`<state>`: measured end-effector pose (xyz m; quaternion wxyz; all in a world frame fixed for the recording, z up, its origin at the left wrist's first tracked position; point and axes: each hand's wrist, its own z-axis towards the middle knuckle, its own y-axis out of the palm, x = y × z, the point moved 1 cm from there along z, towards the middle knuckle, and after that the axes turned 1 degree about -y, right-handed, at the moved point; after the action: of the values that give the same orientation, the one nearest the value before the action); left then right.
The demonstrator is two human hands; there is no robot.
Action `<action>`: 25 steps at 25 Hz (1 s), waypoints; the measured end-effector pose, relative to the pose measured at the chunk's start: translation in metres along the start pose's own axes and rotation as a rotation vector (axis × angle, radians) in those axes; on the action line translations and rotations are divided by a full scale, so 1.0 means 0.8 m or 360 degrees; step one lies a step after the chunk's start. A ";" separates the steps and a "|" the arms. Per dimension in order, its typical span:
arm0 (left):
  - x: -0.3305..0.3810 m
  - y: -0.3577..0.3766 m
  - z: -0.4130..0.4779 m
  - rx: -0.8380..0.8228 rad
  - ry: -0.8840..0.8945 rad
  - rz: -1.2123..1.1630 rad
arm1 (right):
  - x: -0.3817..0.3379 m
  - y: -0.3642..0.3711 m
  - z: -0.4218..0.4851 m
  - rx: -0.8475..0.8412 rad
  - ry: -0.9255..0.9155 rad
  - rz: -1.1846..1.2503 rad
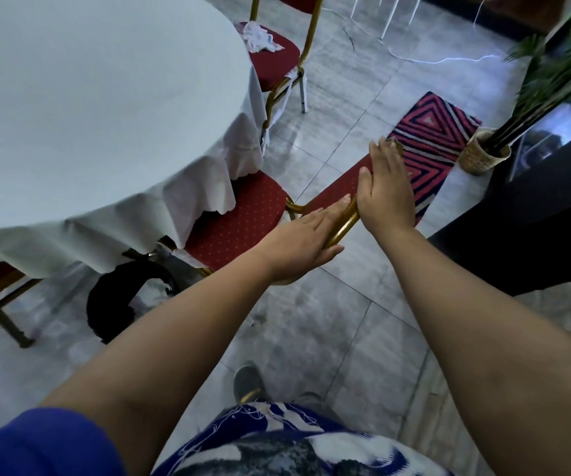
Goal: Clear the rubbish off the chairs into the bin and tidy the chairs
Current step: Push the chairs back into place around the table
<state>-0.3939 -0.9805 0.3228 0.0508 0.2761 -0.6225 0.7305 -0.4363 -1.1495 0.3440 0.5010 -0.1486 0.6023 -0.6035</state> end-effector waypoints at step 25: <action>-0.019 -0.029 0.041 0.0080 -0.0320 -0.0003 | -0.011 0.031 0.088 -0.0024 -0.0201 -0.0075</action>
<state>-0.3599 -1.0021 0.3386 -0.0182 0.3499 -0.6056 0.7145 -0.3663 -1.1776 0.3424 0.5225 -0.2044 0.5703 -0.6000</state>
